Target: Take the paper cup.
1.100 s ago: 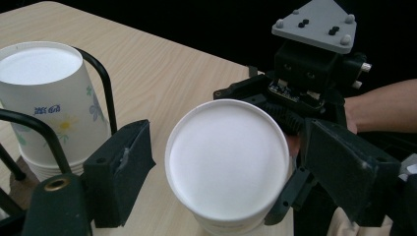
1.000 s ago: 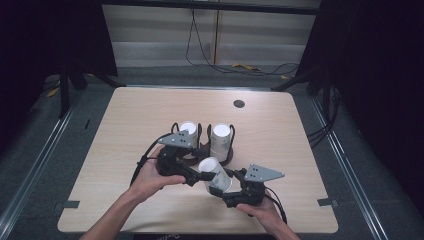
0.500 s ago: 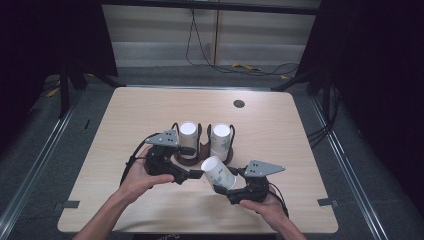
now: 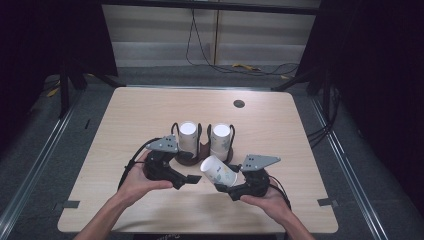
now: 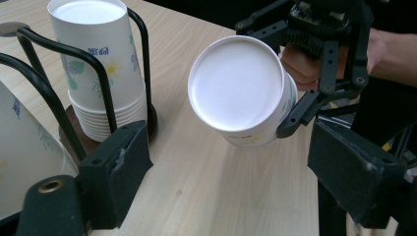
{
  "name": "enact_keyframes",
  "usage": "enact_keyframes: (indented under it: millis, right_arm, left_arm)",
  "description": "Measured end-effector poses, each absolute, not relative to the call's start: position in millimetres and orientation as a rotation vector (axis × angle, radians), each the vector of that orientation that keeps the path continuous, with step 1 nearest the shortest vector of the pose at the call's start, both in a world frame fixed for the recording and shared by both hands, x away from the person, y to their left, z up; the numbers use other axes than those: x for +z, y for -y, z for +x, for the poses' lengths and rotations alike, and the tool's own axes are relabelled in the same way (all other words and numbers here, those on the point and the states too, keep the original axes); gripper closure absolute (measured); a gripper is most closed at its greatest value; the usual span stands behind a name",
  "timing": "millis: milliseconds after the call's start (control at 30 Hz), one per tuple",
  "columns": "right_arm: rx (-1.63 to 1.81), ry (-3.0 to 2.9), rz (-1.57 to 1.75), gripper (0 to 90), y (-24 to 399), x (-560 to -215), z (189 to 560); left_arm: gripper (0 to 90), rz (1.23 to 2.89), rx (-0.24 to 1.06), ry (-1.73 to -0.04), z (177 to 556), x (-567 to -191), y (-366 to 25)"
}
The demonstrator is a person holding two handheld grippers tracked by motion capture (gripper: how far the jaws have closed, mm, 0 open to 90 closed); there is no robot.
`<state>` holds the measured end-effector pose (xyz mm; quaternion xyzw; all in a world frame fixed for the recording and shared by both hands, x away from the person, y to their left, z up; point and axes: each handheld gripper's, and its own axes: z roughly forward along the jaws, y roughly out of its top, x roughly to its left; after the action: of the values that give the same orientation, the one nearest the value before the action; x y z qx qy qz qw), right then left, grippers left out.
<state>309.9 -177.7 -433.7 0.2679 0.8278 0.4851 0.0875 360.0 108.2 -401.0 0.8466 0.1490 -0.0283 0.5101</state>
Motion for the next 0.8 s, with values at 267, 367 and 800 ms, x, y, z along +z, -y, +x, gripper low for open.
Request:
enact_keyframes:
  millis: [267,367,800]
  right_arm:
    - [1.276,-2.569,0.759,28.2,174,-434,314]
    - [1.251,-2.579,0.738,28.4,172,-433,313]
    - [1.085,-2.722,0.629,28.3,160,-432,314]
  left_arm:
    - [16.4,2.087,-0.02,-0.342,361,-411,-104]
    - [17.8,2.097,-0.014,-0.325,360,-413,-101]
    - [18.3,2.17,-0.041,-0.325,357,-421,-94]
